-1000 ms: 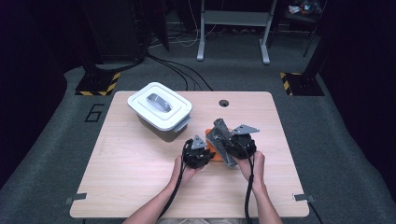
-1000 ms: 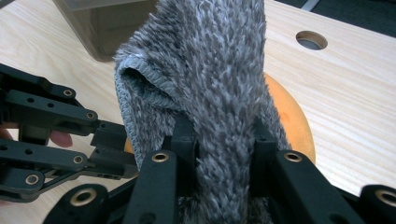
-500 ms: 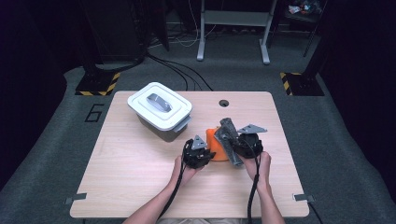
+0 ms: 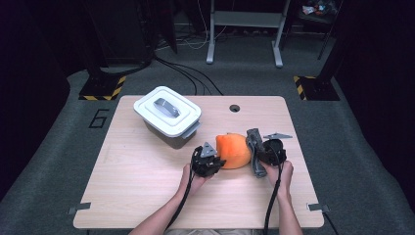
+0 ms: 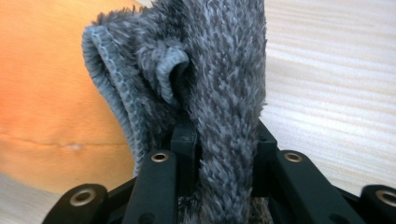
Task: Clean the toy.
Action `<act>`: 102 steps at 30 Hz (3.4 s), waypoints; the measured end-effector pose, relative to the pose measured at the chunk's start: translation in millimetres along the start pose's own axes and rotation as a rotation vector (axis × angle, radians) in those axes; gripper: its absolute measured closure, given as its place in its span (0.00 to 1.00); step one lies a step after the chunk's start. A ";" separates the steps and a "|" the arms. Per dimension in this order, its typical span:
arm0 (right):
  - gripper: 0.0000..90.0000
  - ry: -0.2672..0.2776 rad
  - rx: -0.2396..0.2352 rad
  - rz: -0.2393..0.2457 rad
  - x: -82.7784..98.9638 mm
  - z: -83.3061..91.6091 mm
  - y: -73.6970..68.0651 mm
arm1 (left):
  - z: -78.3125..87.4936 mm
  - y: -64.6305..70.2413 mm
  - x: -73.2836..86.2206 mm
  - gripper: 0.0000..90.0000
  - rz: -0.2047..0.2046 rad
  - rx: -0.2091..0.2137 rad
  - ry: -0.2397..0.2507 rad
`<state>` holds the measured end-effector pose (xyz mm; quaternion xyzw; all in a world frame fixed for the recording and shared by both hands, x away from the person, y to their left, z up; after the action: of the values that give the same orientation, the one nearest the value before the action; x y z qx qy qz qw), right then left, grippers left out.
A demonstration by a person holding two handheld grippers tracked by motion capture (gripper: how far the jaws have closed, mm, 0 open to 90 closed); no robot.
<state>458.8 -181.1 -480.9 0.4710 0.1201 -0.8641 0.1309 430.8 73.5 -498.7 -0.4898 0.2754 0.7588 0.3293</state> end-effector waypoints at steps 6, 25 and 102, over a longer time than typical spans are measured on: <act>0.77 0.022 0.006 0.015 -4.3 10.6 -2.8 | 0.7 -1.2 0.2 0.85 0.003 -0.006 0.000; 0.77 0.077 -0.124 0.227 -33.2 25.9 -84.5 | 1.0 -0.3 1.4 0.86 -0.016 -0.006 -0.007; 0.77 0.062 -0.111 0.193 -31.2 15.6 -82.8 | 1.6 1.6 1.6 0.79 -0.044 -0.080 -0.014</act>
<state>434.8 -105.1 -439.4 0.4989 0.1258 -0.8245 0.2357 428.2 74.1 -499.4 -0.5031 0.2316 0.7653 0.3279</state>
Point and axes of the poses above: each handheld gripper's, and its own axes: z roughly backward along the jaws, x roughly out of its underside, y roughly to its right, the point moved 1 cm from there along -z, roughly forward along the jaws, and after that the axes turned 12 degrees about y, right-handed, at the moved point
